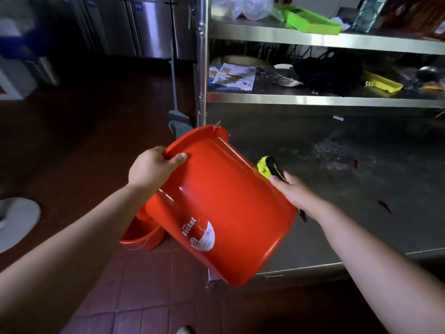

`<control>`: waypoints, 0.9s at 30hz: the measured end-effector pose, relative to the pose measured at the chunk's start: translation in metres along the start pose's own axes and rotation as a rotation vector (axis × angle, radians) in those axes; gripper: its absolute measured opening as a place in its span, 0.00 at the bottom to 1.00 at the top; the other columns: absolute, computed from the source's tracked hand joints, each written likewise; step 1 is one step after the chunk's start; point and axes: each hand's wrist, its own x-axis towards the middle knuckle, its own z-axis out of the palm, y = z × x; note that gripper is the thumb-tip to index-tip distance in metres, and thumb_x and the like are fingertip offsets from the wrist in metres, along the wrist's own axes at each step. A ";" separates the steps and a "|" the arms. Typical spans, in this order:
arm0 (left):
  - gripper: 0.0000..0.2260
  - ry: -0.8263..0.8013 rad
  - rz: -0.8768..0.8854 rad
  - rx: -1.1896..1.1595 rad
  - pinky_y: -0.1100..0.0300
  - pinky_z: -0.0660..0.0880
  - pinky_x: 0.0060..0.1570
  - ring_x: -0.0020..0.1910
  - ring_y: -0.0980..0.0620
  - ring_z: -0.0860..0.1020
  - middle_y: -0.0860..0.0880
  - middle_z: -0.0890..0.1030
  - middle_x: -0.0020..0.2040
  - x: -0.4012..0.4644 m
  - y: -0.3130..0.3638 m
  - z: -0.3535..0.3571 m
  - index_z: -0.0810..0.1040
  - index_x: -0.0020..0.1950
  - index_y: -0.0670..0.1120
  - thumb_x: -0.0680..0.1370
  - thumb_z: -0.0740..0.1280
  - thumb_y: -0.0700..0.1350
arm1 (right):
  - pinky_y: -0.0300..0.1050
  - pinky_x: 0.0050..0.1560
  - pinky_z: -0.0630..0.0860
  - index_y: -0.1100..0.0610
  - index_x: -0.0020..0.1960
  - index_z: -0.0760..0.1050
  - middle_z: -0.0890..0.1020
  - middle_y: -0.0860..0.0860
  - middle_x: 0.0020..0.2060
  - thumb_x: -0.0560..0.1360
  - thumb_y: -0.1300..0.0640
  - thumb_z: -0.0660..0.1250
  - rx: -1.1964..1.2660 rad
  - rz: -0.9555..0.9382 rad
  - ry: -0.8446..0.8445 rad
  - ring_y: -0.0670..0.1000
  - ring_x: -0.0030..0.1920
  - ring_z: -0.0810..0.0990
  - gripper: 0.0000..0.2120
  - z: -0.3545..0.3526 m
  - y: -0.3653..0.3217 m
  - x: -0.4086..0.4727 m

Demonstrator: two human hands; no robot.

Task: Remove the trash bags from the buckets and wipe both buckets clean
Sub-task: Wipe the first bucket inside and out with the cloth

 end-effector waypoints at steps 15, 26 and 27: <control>0.22 0.075 -0.116 0.162 0.55 0.71 0.37 0.38 0.45 0.77 0.49 0.76 0.35 -0.002 0.030 0.010 0.73 0.38 0.47 0.72 0.63 0.66 | 0.56 0.52 0.68 0.38 0.68 0.68 0.71 0.50 0.69 0.69 0.40 0.66 -0.763 -0.777 0.316 0.59 0.60 0.73 0.27 0.024 0.009 -0.097; 0.23 0.228 -0.181 0.163 0.54 0.71 0.34 0.32 0.46 0.75 0.48 0.75 0.30 -0.051 -0.029 -0.044 0.72 0.35 0.45 0.72 0.65 0.65 | 0.53 0.43 0.75 0.43 0.59 0.79 0.82 0.52 0.54 0.69 0.57 0.70 -0.668 -1.120 0.336 0.57 0.44 0.81 0.20 0.057 -0.028 -0.117; 0.23 0.248 -0.184 0.190 0.55 0.70 0.33 0.31 0.46 0.74 0.48 0.75 0.29 -0.051 -0.038 -0.056 0.72 0.34 0.45 0.72 0.65 0.65 | 0.53 0.43 0.75 0.43 0.59 0.79 0.82 0.53 0.54 0.71 0.58 0.68 -0.649 -1.164 0.332 0.57 0.44 0.81 0.18 0.064 -0.036 -0.116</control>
